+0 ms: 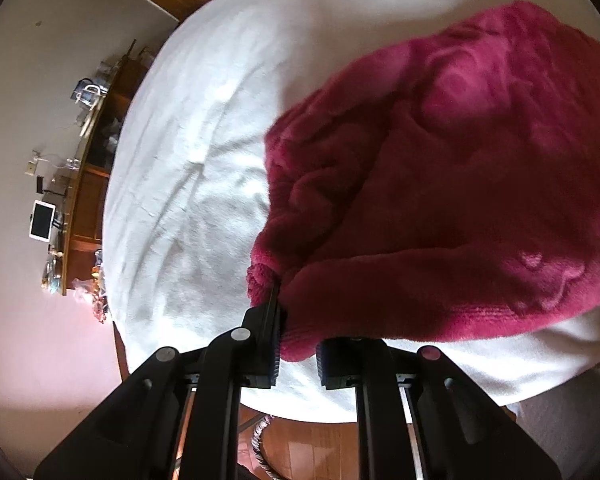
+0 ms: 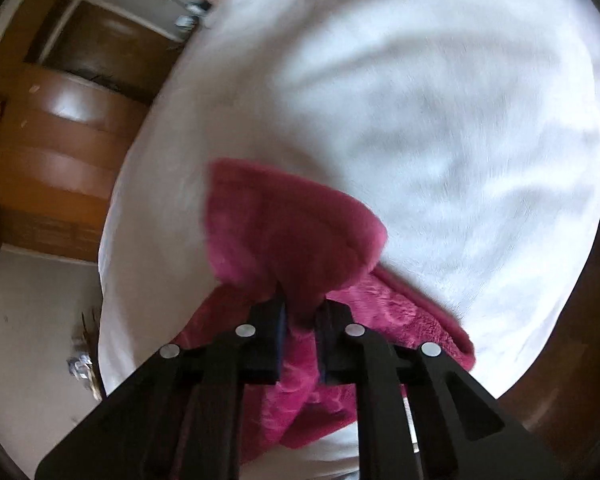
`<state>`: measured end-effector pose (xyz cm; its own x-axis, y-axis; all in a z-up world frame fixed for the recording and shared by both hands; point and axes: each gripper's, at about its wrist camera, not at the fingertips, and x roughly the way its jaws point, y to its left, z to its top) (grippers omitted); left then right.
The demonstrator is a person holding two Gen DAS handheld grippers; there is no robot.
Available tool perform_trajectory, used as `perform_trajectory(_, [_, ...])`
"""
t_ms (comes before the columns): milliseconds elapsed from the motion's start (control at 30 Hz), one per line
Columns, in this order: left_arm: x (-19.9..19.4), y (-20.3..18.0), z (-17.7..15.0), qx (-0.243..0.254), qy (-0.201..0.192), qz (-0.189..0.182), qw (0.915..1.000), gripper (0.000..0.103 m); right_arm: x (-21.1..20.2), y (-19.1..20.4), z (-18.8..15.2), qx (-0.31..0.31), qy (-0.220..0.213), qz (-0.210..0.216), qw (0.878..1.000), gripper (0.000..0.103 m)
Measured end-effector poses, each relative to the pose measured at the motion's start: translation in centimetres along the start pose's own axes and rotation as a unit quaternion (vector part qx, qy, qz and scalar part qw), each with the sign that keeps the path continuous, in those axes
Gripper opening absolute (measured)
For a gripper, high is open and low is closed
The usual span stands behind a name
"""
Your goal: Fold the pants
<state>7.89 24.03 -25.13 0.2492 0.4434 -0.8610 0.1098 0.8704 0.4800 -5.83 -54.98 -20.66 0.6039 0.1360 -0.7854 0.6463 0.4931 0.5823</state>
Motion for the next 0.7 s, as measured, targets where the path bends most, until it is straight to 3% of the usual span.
perform_trajectory(133, [0.3,0.5,0.5,-0.003,-0.001,0.018,0.9998,0.013,-3.2,1.3,-2.1,-0.043,-0.004,-0.017,0.999,0.011])
perform_trajectory(233, [1.1,0.7,0.4,-0.006,0.005,0.024,0.9997,0.013,-1.4,-1.1,-3.7,-0.037,0.026,-0.064,0.997,0.011])
perform_trajectory(333, [2.1,-0.1,0.0,0.021,0.016,0.033,0.9991,0.014,1.2,-4.4,-4.6,0.012,0.042,-0.089,0.995,0.012])
perform_trajectory(367, [2.2,-0.8,-0.3,0.037,0.020,0.040,0.9983,0.015,1.7,-4.9,-4.8,0.016,0.039,-0.095,0.995,0.019])
perform_trajectory(467, [2.9,-1.9,-1.2,0.074,0.029,0.039,0.9961,0.016,2.1,-4.5,-5.0,-0.009,0.039,-0.117,0.992,0.025])
perform_trajectory(600, [2.7,-1.2,-2.0,0.061,0.021,0.020,0.9977,0.019,0.2,-2.6,-4.9,-0.051,0.009,-0.153,0.987,0.042])
perform_trajectory(700, [2.7,-0.4,-2.2,0.051,0.018,0.018,0.9984,0.032,-1.2,-1.3,-4.6,-0.067,-0.018,-0.179,0.981,0.044])
